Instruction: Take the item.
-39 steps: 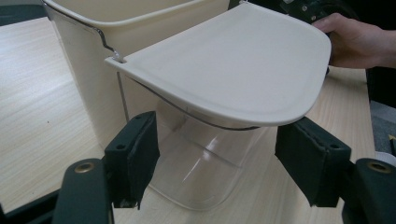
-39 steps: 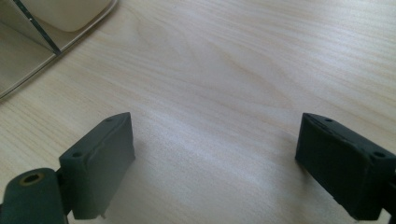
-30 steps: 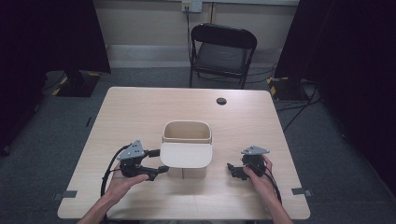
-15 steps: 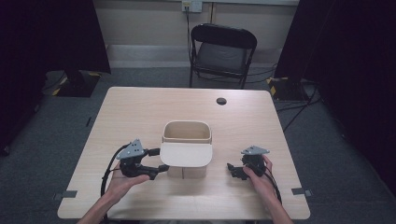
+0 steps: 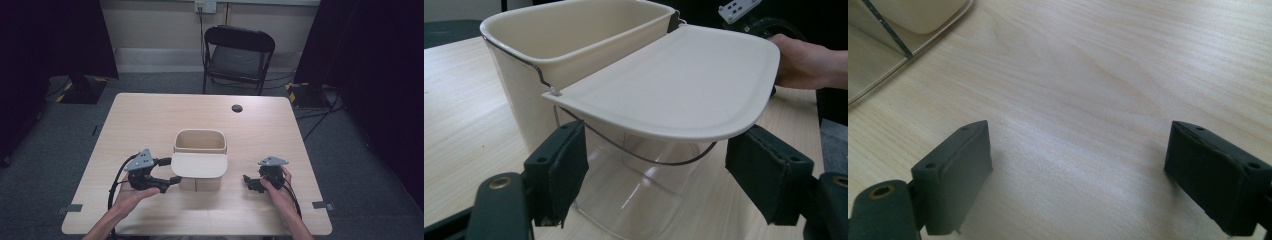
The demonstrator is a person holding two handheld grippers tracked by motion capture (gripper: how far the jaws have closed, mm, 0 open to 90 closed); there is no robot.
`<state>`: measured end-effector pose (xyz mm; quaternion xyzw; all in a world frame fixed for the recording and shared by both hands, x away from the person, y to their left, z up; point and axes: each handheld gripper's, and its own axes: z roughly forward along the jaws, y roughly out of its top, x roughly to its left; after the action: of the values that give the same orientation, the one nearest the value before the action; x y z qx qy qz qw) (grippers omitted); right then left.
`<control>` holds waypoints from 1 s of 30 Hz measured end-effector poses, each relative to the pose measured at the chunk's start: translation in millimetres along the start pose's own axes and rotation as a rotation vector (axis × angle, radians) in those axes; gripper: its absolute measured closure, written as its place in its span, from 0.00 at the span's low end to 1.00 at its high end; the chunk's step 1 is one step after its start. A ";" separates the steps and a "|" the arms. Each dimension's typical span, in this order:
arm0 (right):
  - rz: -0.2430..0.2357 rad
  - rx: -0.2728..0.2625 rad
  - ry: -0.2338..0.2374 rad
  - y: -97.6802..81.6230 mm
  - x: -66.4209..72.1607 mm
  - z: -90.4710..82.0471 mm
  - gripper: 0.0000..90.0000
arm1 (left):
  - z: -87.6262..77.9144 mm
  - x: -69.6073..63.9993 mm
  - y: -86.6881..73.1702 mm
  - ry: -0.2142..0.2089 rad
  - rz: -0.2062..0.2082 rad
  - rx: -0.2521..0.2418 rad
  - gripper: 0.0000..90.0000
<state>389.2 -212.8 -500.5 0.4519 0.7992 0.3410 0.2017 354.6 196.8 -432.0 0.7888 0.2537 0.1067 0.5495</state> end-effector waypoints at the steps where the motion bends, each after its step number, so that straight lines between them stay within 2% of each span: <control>1: -0.001 0.000 0.000 0.0 0.0 0.0 0.12 | 0.2 -0.3 0.4 0.000 -0.001 -0.003 0.28; 5: 0.000 -0.001 0.001 0.0 -0.1 0.1 0.12 | -0.1 0.3 1.7 -0.010 -0.009 -0.011 0.27; 23: 0.000 -0.001 0.001 0.0 0.0 0.1 0.12 | -2.4 4.0 3.7 0.015 -0.025 -0.030 0.26; 30: 0.000 -0.001 0.001 0.0 -0.1 0.1 0.12 | -2.5 3.1 7.6 0.013 -0.014 -0.042 0.27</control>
<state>389.3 -212.8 -500.6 0.4515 0.7994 0.3416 0.2014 358.2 198.4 -424.4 0.7745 0.2605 0.1131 0.5652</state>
